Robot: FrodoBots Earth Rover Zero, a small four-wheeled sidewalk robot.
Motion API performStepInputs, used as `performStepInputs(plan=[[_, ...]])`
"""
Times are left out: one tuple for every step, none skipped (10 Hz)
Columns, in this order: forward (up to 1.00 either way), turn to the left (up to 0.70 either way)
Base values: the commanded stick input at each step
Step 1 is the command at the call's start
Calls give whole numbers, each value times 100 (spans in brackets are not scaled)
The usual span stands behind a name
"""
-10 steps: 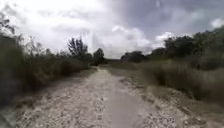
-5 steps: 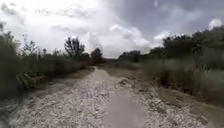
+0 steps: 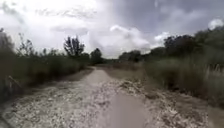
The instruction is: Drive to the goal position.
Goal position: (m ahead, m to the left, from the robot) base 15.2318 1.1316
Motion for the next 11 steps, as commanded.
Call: performStepInputs(plan=[[70, 0], [70, 0], [70, 0], [70, 0], [70, 0], [70, 13], [70, 35], [70, 21], [70, 0], [70, 0], [70, 0]])
